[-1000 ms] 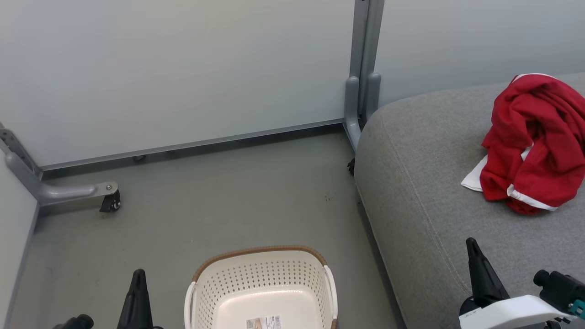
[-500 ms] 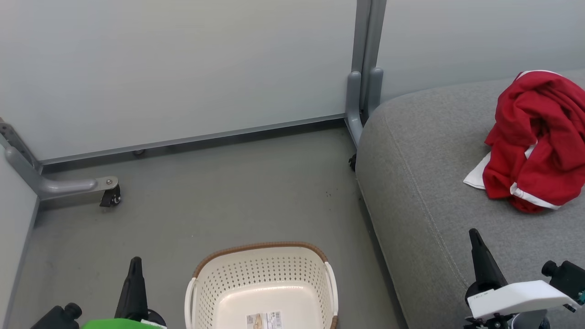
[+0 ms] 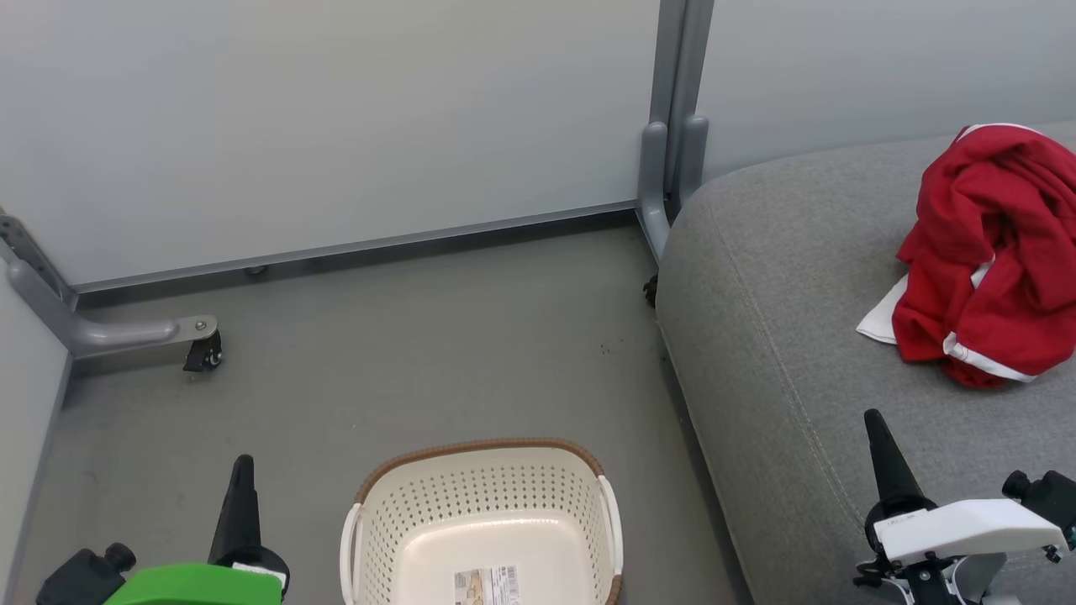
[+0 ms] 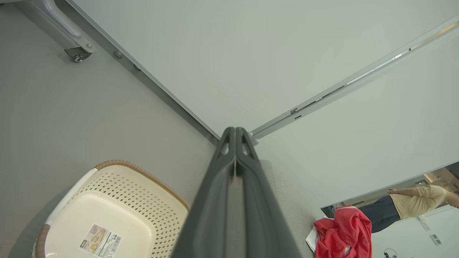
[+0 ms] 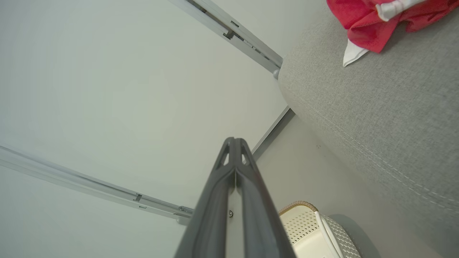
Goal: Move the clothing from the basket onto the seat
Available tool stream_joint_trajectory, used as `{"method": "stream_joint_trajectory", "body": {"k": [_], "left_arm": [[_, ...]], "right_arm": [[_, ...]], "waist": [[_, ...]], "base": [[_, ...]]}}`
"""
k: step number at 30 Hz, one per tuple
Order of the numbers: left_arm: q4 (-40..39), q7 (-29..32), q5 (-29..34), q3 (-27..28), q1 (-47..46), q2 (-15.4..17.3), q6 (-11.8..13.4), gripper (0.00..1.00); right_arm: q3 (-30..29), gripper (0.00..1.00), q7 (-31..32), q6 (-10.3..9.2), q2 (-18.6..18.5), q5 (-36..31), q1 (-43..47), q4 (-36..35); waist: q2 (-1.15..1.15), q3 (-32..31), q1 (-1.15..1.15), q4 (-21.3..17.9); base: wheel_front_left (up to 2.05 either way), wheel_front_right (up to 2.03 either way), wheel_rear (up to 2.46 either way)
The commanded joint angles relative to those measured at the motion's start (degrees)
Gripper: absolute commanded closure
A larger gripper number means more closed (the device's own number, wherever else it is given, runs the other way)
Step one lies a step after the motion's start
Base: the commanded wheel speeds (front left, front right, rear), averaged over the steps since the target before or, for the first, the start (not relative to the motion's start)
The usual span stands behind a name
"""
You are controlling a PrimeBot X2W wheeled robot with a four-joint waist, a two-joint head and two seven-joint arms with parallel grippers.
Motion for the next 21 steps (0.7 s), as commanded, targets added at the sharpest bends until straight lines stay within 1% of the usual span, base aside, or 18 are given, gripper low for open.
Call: {"method": "stream_joint_trajectory", "body": {"k": [1, 21], "left_arm": [[-0.02, 0.43, -1.96, 0.28, -1.89, 0.66, -0.48, 1.0], [2.66, 3.43, -13.63, 1.78, -5.41, 0.64, -1.65, 1.0]], "right_arm": [[-0.37, 1.0, 0.45, 0.03, -0.37, 1.91, -1.59, -0.08], [-1.7, 1.0, 3.43, 0.03, -0.12, 13.73, -4.4, 2.31]], "waist": [[0.0, 0.1, 0.0, 0.03], [0.0, 1.24, 0.0, 0.37]], "base": [[0.0, 0.0, 0.0], [0.0, 0.0, 0.0]]}}
